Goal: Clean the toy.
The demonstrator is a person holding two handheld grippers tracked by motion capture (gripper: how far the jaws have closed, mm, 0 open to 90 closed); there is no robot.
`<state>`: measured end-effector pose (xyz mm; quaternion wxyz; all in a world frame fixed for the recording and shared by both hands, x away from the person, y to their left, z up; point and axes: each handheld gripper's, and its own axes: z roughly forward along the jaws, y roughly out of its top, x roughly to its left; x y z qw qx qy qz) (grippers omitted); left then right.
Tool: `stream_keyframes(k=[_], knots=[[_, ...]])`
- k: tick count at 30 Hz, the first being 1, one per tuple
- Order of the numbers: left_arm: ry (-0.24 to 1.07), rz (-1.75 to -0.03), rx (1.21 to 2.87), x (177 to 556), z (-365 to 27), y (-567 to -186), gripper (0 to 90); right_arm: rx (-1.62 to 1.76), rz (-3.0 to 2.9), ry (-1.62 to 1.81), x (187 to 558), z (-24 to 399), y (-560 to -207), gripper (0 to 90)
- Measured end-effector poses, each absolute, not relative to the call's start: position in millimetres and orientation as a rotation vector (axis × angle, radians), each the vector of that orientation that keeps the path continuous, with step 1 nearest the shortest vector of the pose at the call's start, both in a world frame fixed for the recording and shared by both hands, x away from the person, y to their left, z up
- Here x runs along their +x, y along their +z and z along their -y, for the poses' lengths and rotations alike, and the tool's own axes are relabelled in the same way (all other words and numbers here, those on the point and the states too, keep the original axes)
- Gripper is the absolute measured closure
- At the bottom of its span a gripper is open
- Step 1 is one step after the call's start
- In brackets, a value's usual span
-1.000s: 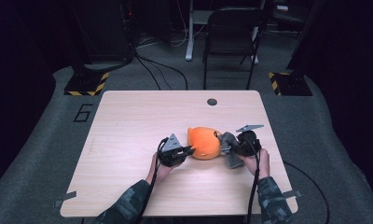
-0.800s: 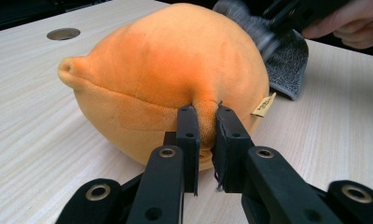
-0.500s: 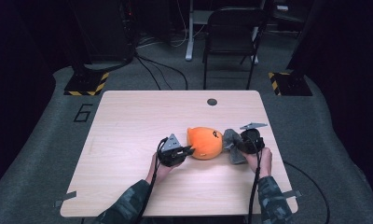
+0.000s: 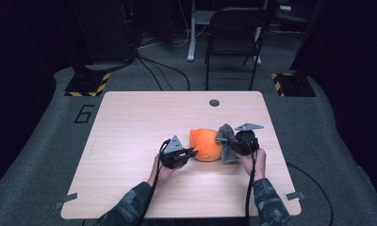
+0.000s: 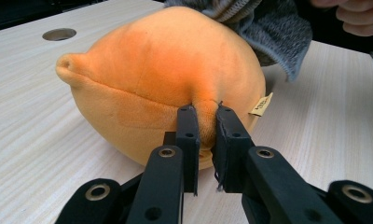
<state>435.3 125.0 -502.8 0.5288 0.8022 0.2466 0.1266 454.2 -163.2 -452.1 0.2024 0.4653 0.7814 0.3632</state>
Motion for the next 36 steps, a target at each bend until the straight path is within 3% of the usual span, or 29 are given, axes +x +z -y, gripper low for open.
stream_keyframes(k=[6, 12, 16, 23, 36], knots=[[0.3, -0.593, 1.908, 435, -125, -503, 81.2, 1.446, -2.218, 0.838, 468, 181, -482, 76.4], [0.308, -0.593, 1.899, 435, -124, -502, 81.2, 1.327, -2.158, 1.041, 447, 178, -430, 76.4], [0.303, -0.59, 1.905, 434, -124, -502, 81.2, 1.188, -2.245, 1.142, 427, 145, -409, 76.4], [0.314, -0.593, 1.907, 435, -125, -502, 81.2, 0.945, -2.414, 1.0, 407, 79, -421, 76.4], [0.307, -0.582, 1.914, 436, -126, -503, 81.3, 1.073, -2.456, 0.874, 430, 121, -432, 76.7]])
